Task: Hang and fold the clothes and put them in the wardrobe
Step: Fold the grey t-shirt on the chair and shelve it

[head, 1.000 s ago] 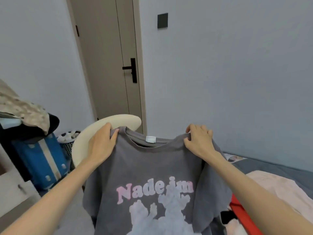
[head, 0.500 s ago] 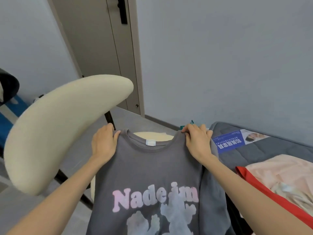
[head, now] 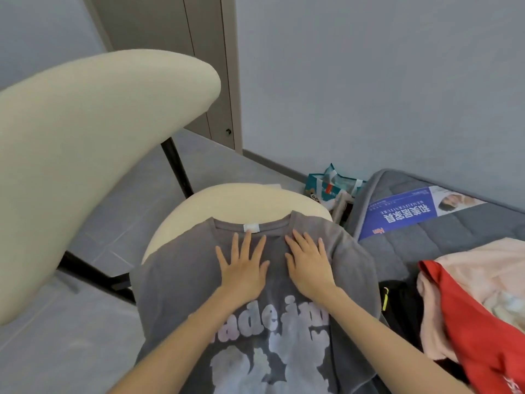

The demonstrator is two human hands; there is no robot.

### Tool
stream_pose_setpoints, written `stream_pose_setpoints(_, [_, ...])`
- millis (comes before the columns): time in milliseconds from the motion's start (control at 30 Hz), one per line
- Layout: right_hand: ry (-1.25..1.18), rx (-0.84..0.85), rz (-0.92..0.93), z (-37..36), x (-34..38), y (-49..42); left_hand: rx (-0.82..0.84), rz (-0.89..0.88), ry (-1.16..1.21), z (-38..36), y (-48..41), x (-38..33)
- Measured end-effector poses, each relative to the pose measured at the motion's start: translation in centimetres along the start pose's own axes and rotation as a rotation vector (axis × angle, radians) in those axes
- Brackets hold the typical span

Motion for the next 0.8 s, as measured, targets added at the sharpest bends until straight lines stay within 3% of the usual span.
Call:
stream_pose_setpoints(67, [0.035, 0.05, -0.066, -0.9, -1.4, 1.1, 0.097, 0.067, 0.007, -1.5, 0.6, 0.2])
stream_pose_setpoints(167, [0.051, 0.097, -0.162, -0.5, -4.0, 1.5, 0.076, 0.106, 0.047, -2.0, 1.2, 1.3])
stream_pose_setpoints(267, [-0.126, 0.183, -0.156, 1.2, -5.0, 0.9, 0.115, 0.141, 0.083, -1.5, 1.2, 1.2])
stream_pose_setpoints(367, [-0.288, -0.06, -0.215, 4.2, -5.9, 1.4, 0.108, 0.172, 0.148, -0.9, 1.6, -0.3])
stream_pose_setpoints(467, [-0.159, -0.227, -0.348, 6.7, -7.8, 3.5, 0.11, 0.085, 0.191, -1.0, 2.7, -2.8])
stream_pose_setpoints(600, [0.015, 0.05, -0.61, 8.3, -10.9, 6.5, 0.202, 0.037, 0.169, -2.0, 4.0, -6.2])
stream_pose_setpoints(700, [0.054, 0.278, -0.556, 8.3, -11.9, 8.2, 0.18, 0.027, 0.095, -2.5, 4.7, -7.0])
stream_pose_setpoints(800, [0.103, 0.361, -0.482, 7.8, -11.5, 8.7, 0.149, 0.036, 0.134, -2.0, 5.2, -6.8])
Point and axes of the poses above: each hand's wrist, its own y-axis away from the middle knuckle, its own z-axis out of the back of the hand, x = y × z, the point moved 1 cm from there along -y, towards the middle knuckle, and after that the axes turned 11 degrees about -x, right-handed, at the moved point
